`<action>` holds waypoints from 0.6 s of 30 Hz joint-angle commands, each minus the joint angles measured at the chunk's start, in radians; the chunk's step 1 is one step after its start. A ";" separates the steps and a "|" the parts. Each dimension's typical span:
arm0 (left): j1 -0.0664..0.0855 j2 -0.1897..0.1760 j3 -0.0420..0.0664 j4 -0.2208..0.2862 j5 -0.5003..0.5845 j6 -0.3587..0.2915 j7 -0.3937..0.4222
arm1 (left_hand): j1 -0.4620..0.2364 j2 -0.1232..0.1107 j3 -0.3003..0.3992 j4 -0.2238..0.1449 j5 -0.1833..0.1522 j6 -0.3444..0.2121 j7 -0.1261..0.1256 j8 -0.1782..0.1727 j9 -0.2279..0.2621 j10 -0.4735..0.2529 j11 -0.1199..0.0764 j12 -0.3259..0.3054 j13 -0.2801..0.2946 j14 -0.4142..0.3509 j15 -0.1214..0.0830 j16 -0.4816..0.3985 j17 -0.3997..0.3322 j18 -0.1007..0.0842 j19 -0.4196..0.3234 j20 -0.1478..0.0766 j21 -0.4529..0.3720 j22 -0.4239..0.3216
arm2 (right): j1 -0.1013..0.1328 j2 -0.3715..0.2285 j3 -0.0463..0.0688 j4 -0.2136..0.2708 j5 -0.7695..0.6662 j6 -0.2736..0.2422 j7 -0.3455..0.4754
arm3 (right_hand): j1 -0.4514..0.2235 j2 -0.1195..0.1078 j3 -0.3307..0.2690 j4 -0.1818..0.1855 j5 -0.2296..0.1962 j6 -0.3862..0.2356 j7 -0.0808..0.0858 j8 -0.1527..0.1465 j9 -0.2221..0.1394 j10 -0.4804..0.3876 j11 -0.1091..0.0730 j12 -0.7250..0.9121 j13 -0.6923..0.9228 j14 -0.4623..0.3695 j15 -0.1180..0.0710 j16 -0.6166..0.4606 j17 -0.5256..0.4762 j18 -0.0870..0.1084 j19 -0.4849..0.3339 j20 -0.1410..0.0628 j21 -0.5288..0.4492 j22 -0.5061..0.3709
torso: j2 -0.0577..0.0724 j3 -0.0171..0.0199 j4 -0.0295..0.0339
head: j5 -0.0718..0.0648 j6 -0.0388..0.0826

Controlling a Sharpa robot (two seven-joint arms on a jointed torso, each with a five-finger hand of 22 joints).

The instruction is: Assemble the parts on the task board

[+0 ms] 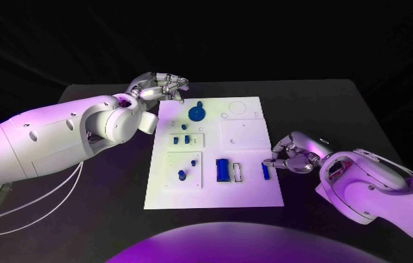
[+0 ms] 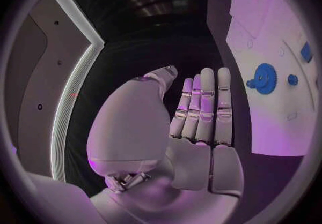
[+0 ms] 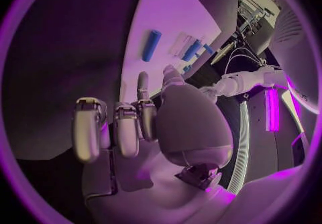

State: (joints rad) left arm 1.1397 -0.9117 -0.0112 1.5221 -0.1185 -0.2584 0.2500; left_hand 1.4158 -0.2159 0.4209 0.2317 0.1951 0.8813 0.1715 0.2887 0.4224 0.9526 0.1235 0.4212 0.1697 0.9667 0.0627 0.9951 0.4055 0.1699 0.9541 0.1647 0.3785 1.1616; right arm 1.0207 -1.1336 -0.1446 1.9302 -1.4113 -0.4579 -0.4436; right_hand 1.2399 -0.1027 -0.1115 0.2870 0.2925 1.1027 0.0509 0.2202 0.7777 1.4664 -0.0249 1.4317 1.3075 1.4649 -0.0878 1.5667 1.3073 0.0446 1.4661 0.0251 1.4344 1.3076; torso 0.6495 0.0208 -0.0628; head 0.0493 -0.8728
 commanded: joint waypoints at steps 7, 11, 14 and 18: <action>0.000 -0.001 0.000 0.003 -0.003 0.021 0.011 | -0.009 0.002 0.004 -0.001 -0.003 -0.003 0.000 0.006 0.002 -0.002 0.001 -0.002 -0.001 -0.006 0.001 -0.006 0.001 0.010 -0.003 0.006 -0.004 -0.002 | -0.048 0.027 -0.001 -0.016 -0.089 -0.010 -0.014 | 0.047 -0.002 -0.010 0.000 0.024 -0.007 0.000 -0.012 -0.004 0.023 0.005 -0.009 0.156 0.105 0.010 0.002 0.258 -0.014 0.051 0.007 -0.011 0.223 | 0.001 -0.0003 0.0032 | -0.003 0.000; 0.000 -0.001 0.000 0.002 -0.003 0.022 0.009 | -0.009 0.002 0.004 -0.001 -0.003 -0.003 0.000 0.006 0.002 -0.002 0.001 -0.002 -0.001 -0.006 0.001 -0.006 0.001 0.010 -0.003 0.006 -0.004 -0.002 | -0.061 0.046 -0.001 -0.024 -0.098 -0.010 -0.016 | 0.065 0.000 -0.011 0.001 0.020 -0.013 0.003 -0.020 -0.009 0.022 0.007 -0.011 0.154 0.104 0.010 0.002 0.257 -0.014 0.050 0.008 -0.013 0.222 | 0.001 -0.0007 0.0045 | -0.002 0.000; 0.000 -0.001 0.000 0.002 -0.003 0.022 0.009 | -0.009 0.002 0.004 -0.001 -0.003 -0.003 0.000 0.006 0.002 -0.002 0.001 -0.002 -0.001 -0.006 0.001 -0.006 0.001 0.010 -0.003 0.006 -0.004 -0.002 | -0.066 0.055 -0.001 -0.031 -0.103 -0.007 -0.018 | 0.073 0.001 -0.014 0.002 0.017 -0.020 0.006 -0.028 -0.014 0.022 0.009 -0.012 0.154 0.104 0.012 0.002 0.257 -0.014 0.050 0.009 -0.013 0.222 | 0.001 -0.0009 0.0047 | 0.000 0.000; 0.000 -0.002 0.000 0.003 -0.003 0.022 0.008 | -0.009 0.002 0.004 -0.001 -0.003 -0.003 0.000 0.006 0.002 -0.002 0.001 -0.002 -0.001 -0.006 0.001 -0.006 0.001 0.010 -0.003 0.006 -0.004 -0.002 | -0.072 0.063 -0.001 -0.043 -0.114 0.005 -0.022 | 0.088 0.003 -0.015 0.000 0.016 -0.020 0.007 -0.033 -0.020 0.021 0.011 -0.013 0.154 0.105 0.014 0.002 0.258 -0.014 0.049 0.011 -0.014 0.222 | 0.001 -0.0016 0.0024 | 0.002 0.000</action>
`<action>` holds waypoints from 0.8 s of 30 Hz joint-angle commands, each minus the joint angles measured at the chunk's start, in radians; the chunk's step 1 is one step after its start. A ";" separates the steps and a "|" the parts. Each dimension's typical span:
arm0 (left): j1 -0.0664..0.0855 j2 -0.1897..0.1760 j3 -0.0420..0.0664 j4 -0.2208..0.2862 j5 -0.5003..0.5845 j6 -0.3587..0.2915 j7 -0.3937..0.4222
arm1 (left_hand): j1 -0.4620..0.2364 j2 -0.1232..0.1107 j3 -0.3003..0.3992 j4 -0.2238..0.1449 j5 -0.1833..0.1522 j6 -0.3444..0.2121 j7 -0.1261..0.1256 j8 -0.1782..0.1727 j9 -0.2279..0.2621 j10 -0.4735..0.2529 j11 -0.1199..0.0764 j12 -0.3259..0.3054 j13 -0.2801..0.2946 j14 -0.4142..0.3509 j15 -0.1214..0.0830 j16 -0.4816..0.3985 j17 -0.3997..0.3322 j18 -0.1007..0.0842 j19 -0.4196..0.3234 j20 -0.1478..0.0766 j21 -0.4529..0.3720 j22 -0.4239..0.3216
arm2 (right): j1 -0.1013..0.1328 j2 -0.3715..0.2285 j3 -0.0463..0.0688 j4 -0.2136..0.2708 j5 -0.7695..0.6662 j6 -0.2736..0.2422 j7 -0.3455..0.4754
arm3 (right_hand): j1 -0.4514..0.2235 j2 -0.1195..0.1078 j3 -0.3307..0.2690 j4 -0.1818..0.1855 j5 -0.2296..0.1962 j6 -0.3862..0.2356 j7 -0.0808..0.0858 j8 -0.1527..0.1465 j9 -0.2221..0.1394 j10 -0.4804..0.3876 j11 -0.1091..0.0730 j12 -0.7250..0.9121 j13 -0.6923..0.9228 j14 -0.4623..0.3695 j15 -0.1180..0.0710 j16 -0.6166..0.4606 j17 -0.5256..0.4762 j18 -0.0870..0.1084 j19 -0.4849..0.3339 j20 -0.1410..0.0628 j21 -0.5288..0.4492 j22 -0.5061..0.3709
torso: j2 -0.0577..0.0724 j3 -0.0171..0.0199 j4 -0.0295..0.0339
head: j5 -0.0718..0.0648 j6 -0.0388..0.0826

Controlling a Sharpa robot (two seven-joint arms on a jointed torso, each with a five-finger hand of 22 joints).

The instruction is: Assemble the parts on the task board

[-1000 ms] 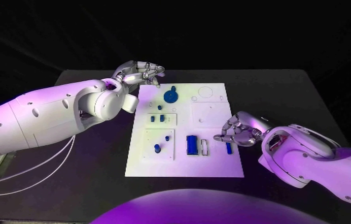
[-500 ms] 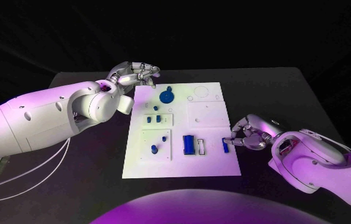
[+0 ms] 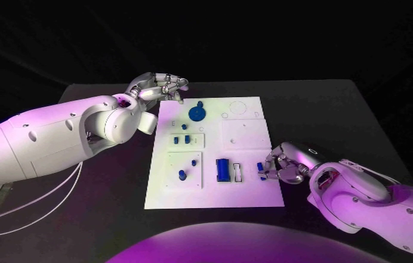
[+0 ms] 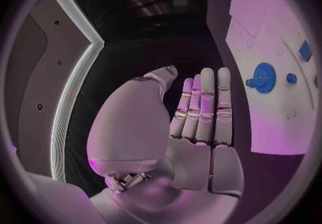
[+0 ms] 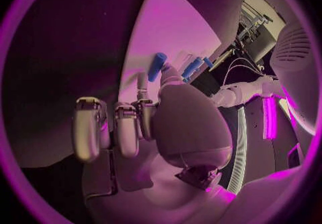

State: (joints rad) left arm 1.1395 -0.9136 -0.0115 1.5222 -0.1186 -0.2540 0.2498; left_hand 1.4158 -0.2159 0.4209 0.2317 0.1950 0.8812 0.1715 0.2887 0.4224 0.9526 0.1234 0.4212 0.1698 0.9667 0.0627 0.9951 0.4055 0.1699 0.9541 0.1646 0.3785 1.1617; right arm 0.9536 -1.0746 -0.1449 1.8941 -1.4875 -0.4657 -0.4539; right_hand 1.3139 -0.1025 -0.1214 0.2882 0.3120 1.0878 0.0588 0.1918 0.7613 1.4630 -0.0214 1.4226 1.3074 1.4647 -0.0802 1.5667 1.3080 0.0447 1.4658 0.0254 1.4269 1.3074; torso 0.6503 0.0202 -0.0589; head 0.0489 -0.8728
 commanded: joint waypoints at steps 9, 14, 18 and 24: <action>0.000 0.000 0.001 0.003 -0.003 0.018 0.008 | -0.009 0.003 0.005 -0.002 -0.003 -0.003 0.000 0.006 0.002 -0.003 0.002 -0.002 -0.001 -0.008 0.001 -0.006 0.002 0.010 -0.004 0.006 -0.005 -0.003 | -0.020 0.029 -0.001 -0.032 -0.083 0.044 -0.024 | 0.070 -0.010 -0.016 -0.003 0.000 0.001 0.002 -0.018 -0.020 0.022 0.010 -0.008 0.152 0.105 0.008 0.002 0.258 -0.013 0.047 0.013 -0.012 0.221 | -0.001 0.0005 -0.0017 | 0.003 0.000; 0.000 0.000 0.001 0.003 -0.003 0.018 0.008 | -0.009 0.003 0.005 -0.002 -0.003 -0.003 0.000 0.006 0.002 -0.003 0.002 -0.002 -0.001 -0.008 0.001 -0.006 0.002 0.010 -0.004 0.006 -0.005 -0.003 | -0.026 0.045 -0.001 -0.037 -0.109 0.051 -0.027 | 0.109 -0.011 -0.018 -0.005 0.002 0.007 0.001 -0.024 -0.029 0.021 0.009 -0.008 0.152 0.105 0.009 0.002 0.259 -0.012 0.046 0.013 -0.014 0.220 | 0.000 0.0004 -0.0015 | 0.001 0.000; 0.000 0.000 0.001 0.003 -0.003 0.018 0.008 | -0.009 0.003 0.005 -0.002 -0.003 -0.003 0.000 0.006 0.002 -0.003 0.002 -0.002 -0.001 -0.008 0.001 -0.006 0.002 0.010 -0.004 0.006 -0.005 -0.003 | -0.028 0.052 -0.001 -0.036 -0.124 0.051 -0.033 | 0.209 0.006 0.035 -0.004 -0.018 0.022 -0.002 -0.038 -0.050 0.021 0.006 -0.008 0.153 0.105 0.005 0.003 0.260 -0.013 0.047 0.010 -0.012 0.221 | 0.000 0.0000 -0.0012 | 0.002 0.000; 0.000 -0.001 0.001 0.003 -0.003 0.017 0.007 | -0.010 0.004 0.005 -0.003 -0.003 -0.003 0.000 0.007 0.002 -0.003 0.002 -0.001 -0.002 -0.008 0.001 -0.006 0.002 0.010 -0.004 0.006 -0.005 -0.003 | -0.029 0.050 -0.001 -0.028 -0.132 0.023 -0.044 | 0.244 -0.041 0.371 -0.001 -0.099 0.065 -0.008 -0.059 -0.090 0.023 -0.002 -0.005 0.157 0.105 0.000 0.003 0.260 -0.015 0.051 0.005 -0.002 0.224 | 0.000 -0.0006 -0.0015 | 0.002 0.000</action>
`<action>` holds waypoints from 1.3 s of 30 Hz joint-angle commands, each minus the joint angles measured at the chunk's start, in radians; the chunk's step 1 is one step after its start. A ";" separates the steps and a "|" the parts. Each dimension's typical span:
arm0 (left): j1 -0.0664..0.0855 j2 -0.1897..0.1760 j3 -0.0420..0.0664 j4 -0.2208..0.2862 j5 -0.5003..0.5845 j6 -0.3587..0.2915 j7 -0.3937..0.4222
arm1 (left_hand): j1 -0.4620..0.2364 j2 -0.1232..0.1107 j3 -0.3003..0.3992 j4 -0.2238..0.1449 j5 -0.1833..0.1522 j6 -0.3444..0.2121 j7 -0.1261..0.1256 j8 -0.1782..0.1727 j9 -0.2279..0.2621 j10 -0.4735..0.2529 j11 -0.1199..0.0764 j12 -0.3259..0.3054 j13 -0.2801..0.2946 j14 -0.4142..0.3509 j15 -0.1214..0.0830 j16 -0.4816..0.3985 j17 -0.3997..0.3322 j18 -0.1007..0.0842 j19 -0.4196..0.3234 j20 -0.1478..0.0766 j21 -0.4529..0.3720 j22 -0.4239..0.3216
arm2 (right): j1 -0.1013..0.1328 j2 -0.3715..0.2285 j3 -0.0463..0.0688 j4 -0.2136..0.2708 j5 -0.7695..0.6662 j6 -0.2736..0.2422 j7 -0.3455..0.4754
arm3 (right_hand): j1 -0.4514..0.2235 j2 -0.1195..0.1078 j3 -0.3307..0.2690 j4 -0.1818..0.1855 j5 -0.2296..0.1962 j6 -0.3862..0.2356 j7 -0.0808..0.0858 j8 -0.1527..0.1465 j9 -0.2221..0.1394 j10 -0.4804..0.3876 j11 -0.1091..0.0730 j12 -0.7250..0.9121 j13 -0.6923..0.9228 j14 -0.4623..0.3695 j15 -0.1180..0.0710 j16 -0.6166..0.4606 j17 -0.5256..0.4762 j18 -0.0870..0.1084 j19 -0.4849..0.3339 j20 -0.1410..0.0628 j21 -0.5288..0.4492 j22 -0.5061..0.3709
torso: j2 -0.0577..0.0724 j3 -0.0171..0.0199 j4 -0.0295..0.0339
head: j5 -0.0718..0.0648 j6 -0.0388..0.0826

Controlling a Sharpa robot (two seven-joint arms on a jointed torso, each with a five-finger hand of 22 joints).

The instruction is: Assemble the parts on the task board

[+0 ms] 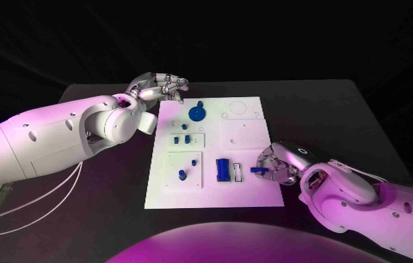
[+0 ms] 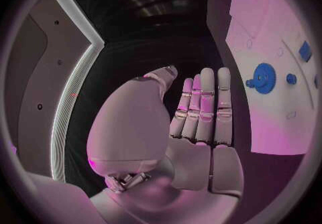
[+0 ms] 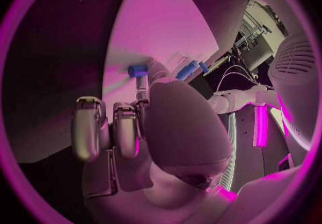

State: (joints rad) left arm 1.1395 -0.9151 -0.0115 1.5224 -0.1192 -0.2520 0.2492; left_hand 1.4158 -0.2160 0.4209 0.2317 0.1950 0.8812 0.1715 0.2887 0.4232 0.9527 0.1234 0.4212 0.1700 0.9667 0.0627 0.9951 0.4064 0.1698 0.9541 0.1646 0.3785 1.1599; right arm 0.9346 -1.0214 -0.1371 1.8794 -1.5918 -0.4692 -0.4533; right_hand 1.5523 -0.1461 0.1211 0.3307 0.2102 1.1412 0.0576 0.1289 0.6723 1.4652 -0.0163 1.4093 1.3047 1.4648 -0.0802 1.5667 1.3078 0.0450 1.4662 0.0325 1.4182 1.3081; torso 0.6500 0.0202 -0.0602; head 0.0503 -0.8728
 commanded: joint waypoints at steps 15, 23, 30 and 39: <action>0.000 0.004 0.001 0.001 -0.003 0.012 0.007 | -0.010 0.004 0.005 -0.003 -0.003 -0.003 0.000 0.007 0.001 -0.003 0.002 -0.001 -0.002 -0.008 0.001 -0.006 0.001 0.010 -0.004 0.006 -0.005 -0.001 | 0.020 -0.010 -0.007 0.029 0.147 -0.034 0.000 | -0.342 -0.094 0.640 -0.220 -0.011 -0.031 -0.008 0.074 0.106 0.039 -0.007 0.025 0.173 0.106 -0.002 0.004 0.263 -0.018 0.056 -0.004 0.023 0.227 | 0.000 -0.0004 -0.0002 | 0.002 0.000; 0.000 0.007 0.001 0.001 -0.003 0.013 0.007 | -0.010 0.004 0.005 -0.003 -0.003 -0.003 0.000 0.007 0.001 -0.003 0.002 -0.001 -0.002 -0.008 0.001 -0.006 0.001 0.010 -0.004 0.006 -0.005 -0.001 | 0.035 0.028 -0.007 0.038 0.233 -0.058 0.013 | -0.426 -0.106 0.637 -0.224 -0.049 -0.027 -0.013 0.076 0.106 0.043 -0.010 0.032 0.178 0.106 -0.004 0.004 0.263 -0.018 0.057 -0.005 0.024 0.227 | 0.001 -0.0001 0.0004 | -0.001 0.000; 0.000 0.008 0.001 0.002 -0.003 0.014 0.007 | -0.010 0.004 0.005 -0.003 -0.003 -0.003 0.000 0.007 0.001 -0.003 0.002 -0.001 -0.002 -0.008 0.001 -0.006 0.001 0.010 -0.004 0.006 -0.005 -0.001 | 0.036 0.066 -0.007 0.025 0.264 -0.039 -0.002 | -0.493 -0.117 0.610 -0.208 -0.066 -0.010 -0.017 0.077 0.101 0.050 -0.013 0.046 0.189 0.106 -0.006 0.004 0.263 -0.019 0.059 -0.007 0.029 0.228 | 0.001 -0.0013 0.0011 | 0.001 0.000; 0.001 0.010 0.001 0.002 -0.003 0.016 0.007 | -0.010 0.004 0.005 -0.003 -0.003 -0.003 0.000 0.007 0.001 -0.003 0.002 -0.001 -0.002 -0.008 0.001 -0.006 0.001 0.010 -0.004 0.006 -0.005 -0.001 | 0.037 0.101 -0.007 0.004 0.273 0.004 -0.023 | -0.533 -0.110 0.591 -0.191 -0.075 0.010 -0.023 0.081 0.097 0.063 -0.018 0.072 0.206 0.106 -0.010 0.004 0.263 -0.020 0.062 -0.010 0.035 0.230 | 0.001 -0.0001 0.0004 | 0.002 0.000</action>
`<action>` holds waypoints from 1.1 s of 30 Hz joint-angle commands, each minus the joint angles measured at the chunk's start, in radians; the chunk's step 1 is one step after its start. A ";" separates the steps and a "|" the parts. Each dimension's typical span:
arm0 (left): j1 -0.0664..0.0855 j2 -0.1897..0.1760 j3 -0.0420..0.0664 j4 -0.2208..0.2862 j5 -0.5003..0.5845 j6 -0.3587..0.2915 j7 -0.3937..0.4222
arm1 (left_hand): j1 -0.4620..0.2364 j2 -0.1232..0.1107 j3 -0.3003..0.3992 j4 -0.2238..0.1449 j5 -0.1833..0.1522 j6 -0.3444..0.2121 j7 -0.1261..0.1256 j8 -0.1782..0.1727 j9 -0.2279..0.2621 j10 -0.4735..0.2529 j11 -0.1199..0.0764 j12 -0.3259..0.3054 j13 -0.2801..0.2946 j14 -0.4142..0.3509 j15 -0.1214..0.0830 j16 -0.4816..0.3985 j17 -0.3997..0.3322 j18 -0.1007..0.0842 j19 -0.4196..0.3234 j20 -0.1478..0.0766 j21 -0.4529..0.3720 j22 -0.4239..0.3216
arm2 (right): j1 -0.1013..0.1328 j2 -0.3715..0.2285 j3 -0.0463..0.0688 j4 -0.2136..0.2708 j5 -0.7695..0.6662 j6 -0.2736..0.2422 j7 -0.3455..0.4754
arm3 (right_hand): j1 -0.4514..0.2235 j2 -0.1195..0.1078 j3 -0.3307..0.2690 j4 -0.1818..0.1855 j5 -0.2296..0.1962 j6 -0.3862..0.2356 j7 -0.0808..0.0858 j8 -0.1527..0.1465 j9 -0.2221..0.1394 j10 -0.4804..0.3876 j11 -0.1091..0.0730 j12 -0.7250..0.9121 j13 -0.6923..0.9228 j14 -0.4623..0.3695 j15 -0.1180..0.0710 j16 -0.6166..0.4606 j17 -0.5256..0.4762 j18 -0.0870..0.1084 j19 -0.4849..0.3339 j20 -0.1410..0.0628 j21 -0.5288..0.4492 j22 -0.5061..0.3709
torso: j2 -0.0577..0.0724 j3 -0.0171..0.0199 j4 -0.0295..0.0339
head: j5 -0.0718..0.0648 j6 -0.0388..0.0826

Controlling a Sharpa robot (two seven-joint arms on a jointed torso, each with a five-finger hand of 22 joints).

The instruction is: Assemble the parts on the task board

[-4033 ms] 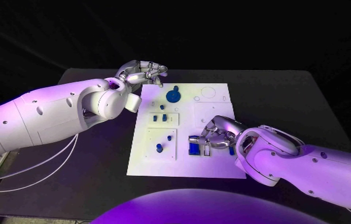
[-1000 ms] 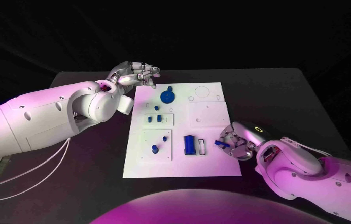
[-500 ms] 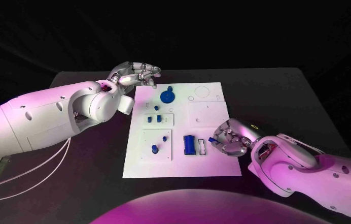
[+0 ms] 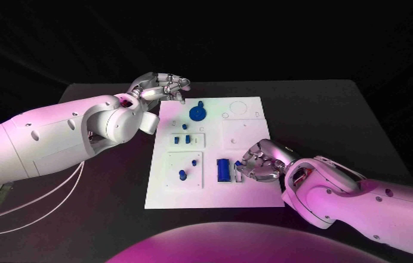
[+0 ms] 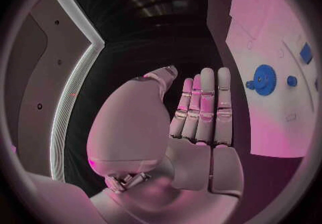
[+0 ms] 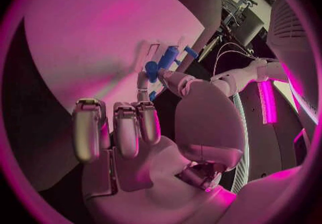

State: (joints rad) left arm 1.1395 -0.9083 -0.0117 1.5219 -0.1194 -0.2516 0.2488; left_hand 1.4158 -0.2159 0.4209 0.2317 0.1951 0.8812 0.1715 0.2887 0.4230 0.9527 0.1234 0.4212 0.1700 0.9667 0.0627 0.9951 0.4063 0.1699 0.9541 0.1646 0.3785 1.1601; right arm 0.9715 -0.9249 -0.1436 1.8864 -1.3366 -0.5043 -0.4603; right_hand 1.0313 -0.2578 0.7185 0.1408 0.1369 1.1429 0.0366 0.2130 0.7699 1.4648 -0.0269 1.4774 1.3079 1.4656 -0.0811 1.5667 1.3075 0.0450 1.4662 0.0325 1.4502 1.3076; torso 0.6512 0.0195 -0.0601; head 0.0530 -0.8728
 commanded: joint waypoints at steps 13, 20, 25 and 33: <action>0.001 0.003 0.001 0.002 -0.002 0.021 0.003 | -0.011 0.005 0.006 -0.005 -0.003 -0.003 0.000 0.007 0.001 -0.004 0.002 -0.001 -0.002 -0.009 0.002 -0.005 0.002 0.010 -0.004 0.007 -0.006 -0.002 | 0.000 0.019 0.000 -0.016 -0.006 0.085 -0.047 | -0.039 0.005 -0.025 0.011 -0.026 0.027 -0.008 0.002 0.000 0.068 -0.013 0.012 0.210 0.105 -0.014 0.004 0.263 -0.021 0.064 -0.014 0.009 0.232 | -0.001 0.0018 -0.0002 | 0.003 0.000; 0.001 0.002 0.001 0.002 -0.002 0.022 0.001 | -0.011 0.005 0.006 -0.005 -0.003 -0.003 0.000 0.007 0.001 -0.004 0.002 -0.001 -0.002 -0.009 0.002 -0.005 0.002 0.010 -0.004 0.007 -0.006 -0.002 | -0.001 0.022 0.000 -0.021 -0.026 0.094 -0.066 | -0.046 0.005 -0.031 0.016 -0.033 0.031 -0.009 0.003 0.001 0.068 -0.013 0.011 0.209 0.105 -0.014 0.004 0.263 -0.021 0.064 -0.015 0.009 0.232 | -0.001 0.0009 -0.0009 | 0.003 0.000; 0.001 0.002 0.001 0.002 -0.002 0.023 0.001 | -0.011 0.005 0.006 -0.005 -0.003 -0.003 0.000 0.007 0.001 -0.004 0.002 -0.001 -0.002 -0.009 0.002 -0.005 0.002 0.010 -0.004 0.007 -0.006 -0.002 | -0.001 0.026 0.000 -0.024 -0.038 0.093 -0.073 | -0.054 0.005 -0.039 0.021 -0.042 0.034 -0.010 0.004 0.001 0.068 -0.014 0.010 0.209 0.105 -0.015 0.004 0.263 -0.021 0.063 -0.015 0.008 0.232 | 0.000 0.0015 -0.0010 | 0.003 0.000; 0.001 0.002 0.001 0.002 -0.002 0.023 0.000 | -0.011 0.005 0.006 -0.005 -0.003 -0.003 0.000 0.007 0.001 -0.004 0.002 -0.001 -0.002 -0.009 0.002 -0.005 0.002 0.010 -0.004 0.007 -0.006 -0.002 | -0.001 0.034 0.000 -0.022 -0.028 0.088 -0.071 | -0.076 0.012 -0.064 0.044 -0.073 0.041 -0.011 0.005 0.003 0.069 -0.016 0.012 0.211 0.105 -0.016 0.004 0.263 -0.021 0.063 -0.017 0.006 0.231 | 0.000 0.0008 -0.0001 | 0.005 0.000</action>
State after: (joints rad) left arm 1.1395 -0.9080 -0.0117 1.5217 -0.1198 -0.2453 0.2452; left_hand 1.4105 -0.2106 0.4252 0.2274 0.1951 0.8812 0.1715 0.2924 0.4230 0.9527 0.1234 0.4212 0.1688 0.9667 0.0627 0.9951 0.4073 0.1699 0.9505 0.1682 0.3785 1.1589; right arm 0.9715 -0.8941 -0.1433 1.8622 -1.3551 -0.4325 -0.5230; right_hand 0.9660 -0.2448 0.6593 0.1836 0.0694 1.1764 0.0279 0.2169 0.7729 1.4647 -0.0340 1.4889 1.3076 1.4687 -0.0914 1.5667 1.3074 0.0296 1.4662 0.0251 1.4541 1.3081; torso 0.6507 0.0203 -0.0604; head 0.0568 -0.8728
